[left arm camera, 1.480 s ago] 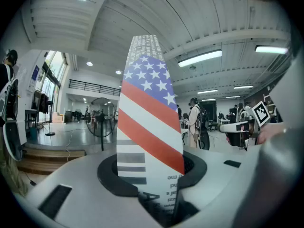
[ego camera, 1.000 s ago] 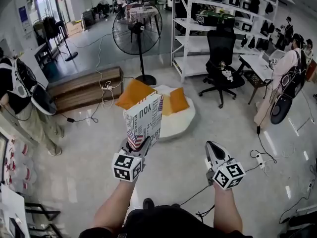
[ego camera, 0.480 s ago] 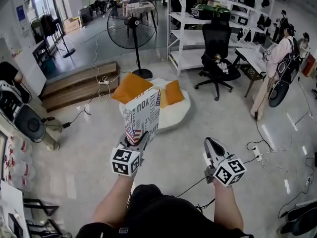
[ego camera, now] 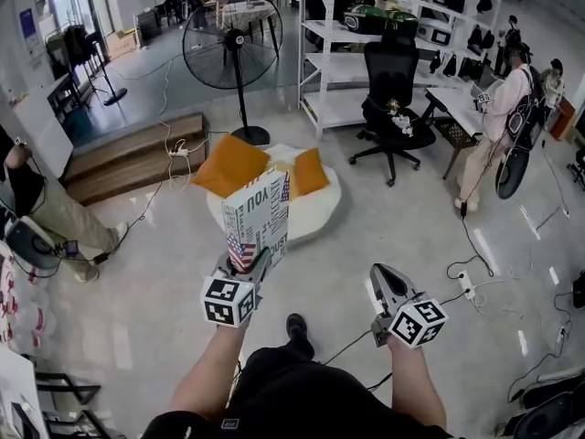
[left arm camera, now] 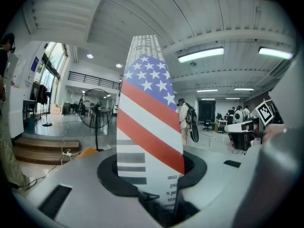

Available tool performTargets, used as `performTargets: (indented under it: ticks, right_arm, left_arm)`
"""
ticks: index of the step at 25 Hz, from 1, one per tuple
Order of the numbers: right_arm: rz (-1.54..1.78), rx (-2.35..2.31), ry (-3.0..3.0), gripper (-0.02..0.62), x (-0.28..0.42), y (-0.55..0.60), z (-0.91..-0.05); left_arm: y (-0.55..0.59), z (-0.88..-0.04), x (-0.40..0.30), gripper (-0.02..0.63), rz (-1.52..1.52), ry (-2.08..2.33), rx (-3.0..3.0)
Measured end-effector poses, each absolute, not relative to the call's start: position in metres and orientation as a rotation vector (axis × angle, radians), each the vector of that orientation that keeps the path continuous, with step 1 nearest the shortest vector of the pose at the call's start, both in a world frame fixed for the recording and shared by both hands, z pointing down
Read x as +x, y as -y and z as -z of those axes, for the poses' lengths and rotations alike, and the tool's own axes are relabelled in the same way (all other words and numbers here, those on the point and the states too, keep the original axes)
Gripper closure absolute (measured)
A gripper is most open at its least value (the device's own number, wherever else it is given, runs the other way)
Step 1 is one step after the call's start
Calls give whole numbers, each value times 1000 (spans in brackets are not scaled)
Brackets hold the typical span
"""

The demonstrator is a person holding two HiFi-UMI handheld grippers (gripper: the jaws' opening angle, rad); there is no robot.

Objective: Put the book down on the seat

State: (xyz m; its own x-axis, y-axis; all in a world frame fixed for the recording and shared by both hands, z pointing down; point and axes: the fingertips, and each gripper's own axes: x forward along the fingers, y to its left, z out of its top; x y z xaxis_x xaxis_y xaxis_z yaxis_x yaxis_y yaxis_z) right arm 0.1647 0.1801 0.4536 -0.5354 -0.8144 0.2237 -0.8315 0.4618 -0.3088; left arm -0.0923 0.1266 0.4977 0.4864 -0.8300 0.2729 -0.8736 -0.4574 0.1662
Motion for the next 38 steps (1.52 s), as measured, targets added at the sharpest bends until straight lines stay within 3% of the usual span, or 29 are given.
performTargets:
  ticks: [21, 38]
  right_arm:
    - [-759, 1361, 2480, 581, 182, 50, -534]
    - [-647, 1192, 2497, 581, 121, 131, -518]
  left_arm:
    - [95, -570, -68, 446, -242, 1365, 2352]
    - [133, -580, -112, 446, -155, 1427, 2274]
